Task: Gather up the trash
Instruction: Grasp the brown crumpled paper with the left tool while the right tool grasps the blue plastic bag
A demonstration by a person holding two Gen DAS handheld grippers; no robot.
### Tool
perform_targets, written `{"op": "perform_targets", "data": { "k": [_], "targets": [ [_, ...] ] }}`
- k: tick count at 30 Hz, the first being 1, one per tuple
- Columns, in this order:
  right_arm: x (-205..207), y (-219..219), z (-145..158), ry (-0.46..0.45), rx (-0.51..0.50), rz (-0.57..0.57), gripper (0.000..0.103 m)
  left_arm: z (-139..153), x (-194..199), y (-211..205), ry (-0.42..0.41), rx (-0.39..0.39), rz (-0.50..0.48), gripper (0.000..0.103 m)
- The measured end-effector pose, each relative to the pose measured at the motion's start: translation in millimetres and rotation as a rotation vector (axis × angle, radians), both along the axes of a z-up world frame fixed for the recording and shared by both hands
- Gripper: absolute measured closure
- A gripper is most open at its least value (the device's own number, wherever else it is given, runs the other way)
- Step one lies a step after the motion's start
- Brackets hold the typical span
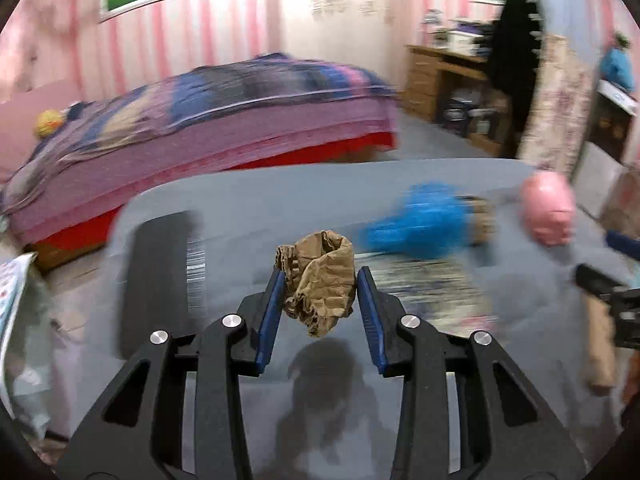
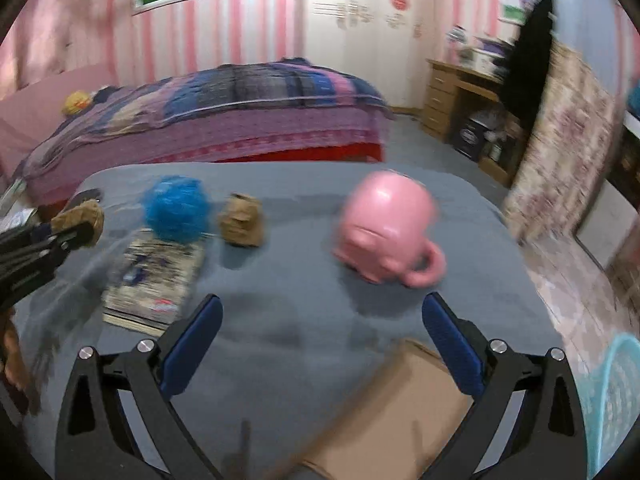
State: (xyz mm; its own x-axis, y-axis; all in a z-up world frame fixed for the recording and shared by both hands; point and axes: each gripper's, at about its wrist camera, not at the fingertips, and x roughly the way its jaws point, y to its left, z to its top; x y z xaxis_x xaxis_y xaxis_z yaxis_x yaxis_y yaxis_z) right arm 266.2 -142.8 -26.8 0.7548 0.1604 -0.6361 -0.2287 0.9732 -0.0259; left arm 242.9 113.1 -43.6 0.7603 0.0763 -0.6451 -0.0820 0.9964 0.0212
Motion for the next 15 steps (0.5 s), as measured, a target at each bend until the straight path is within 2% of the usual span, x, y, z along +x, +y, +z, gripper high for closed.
{"op": "perform_targets", "data": {
  "k": [4, 7, 10, 13, 15],
  "targets": [
    [19, 44, 2, 0.008, 0.008, 0.106, 0.015, -4, -4, 48, 0.001, -0.024, 0.105, 0.067],
    [37, 75, -1, 0.016, -0.006, 0.165, 0.015, -2, -6, 67, -0.017, -0.029, 0.153, 0.067],
    [46, 98, -7, 0.012, -0.051, 0.211, 0.015, -4, -7, 73, -0.021, -0.054, 0.156, 0.067],
    [53, 120, -18, 0.022, -0.088, 0.26, 0.016, -6, -3, 66, -0.017, -0.023, 0.145, 0.067],
    [56, 127, -22, 0.027, -0.101, 0.274, 0.025, -6, -1, 64, -0.013, -0.013, 0.135, 0.067]
  ]
}}
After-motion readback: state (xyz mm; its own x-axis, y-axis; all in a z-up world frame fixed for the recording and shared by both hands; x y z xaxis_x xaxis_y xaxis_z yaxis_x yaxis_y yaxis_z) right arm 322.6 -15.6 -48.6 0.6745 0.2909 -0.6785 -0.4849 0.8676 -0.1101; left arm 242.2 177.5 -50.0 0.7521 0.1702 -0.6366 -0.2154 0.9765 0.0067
